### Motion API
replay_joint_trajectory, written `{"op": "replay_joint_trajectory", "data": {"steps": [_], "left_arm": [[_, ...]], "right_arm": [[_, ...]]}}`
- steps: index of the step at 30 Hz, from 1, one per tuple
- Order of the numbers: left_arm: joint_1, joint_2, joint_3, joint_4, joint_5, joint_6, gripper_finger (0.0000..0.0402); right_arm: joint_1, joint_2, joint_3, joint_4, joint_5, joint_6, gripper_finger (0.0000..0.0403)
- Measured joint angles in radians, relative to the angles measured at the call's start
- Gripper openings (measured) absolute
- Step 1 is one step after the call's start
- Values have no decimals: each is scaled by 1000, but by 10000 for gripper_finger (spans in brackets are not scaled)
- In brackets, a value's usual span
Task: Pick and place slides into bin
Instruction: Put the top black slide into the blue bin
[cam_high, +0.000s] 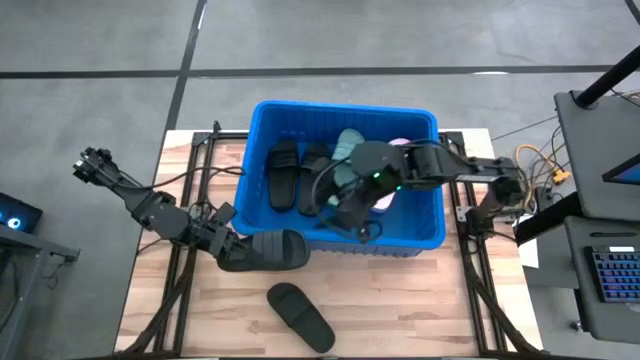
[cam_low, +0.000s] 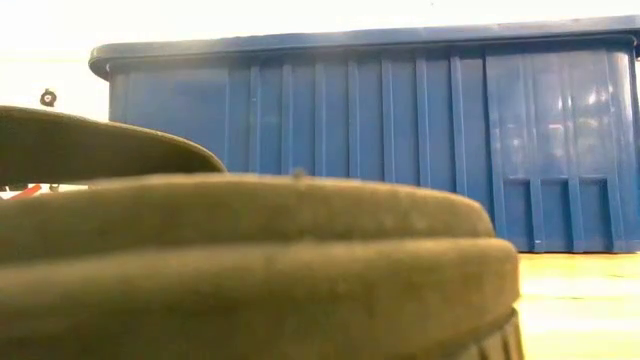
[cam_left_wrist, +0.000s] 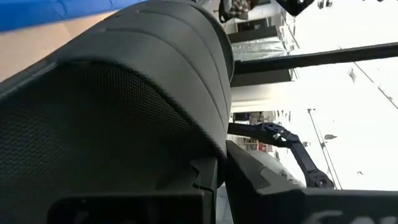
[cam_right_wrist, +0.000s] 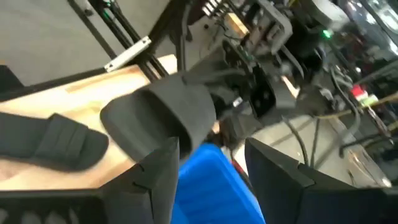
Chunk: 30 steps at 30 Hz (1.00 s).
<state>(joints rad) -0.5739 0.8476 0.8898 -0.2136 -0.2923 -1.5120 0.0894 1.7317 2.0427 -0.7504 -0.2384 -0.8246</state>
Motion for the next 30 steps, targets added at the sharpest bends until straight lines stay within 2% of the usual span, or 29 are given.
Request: {"op": "replay_joint_trajectory", "data": {"steps": [10,15,30], "left_arm": [[2,-1,4,28,26,-1,0],[5,-6,4,24,33,-1,0],[43,60,4,156,35,6,0]], "right_arm": [[58,236,315,-120,1,-63,164],[68,265,299,-144,3,-172,162],[72,281,300,-127,3,-161,148]]}}
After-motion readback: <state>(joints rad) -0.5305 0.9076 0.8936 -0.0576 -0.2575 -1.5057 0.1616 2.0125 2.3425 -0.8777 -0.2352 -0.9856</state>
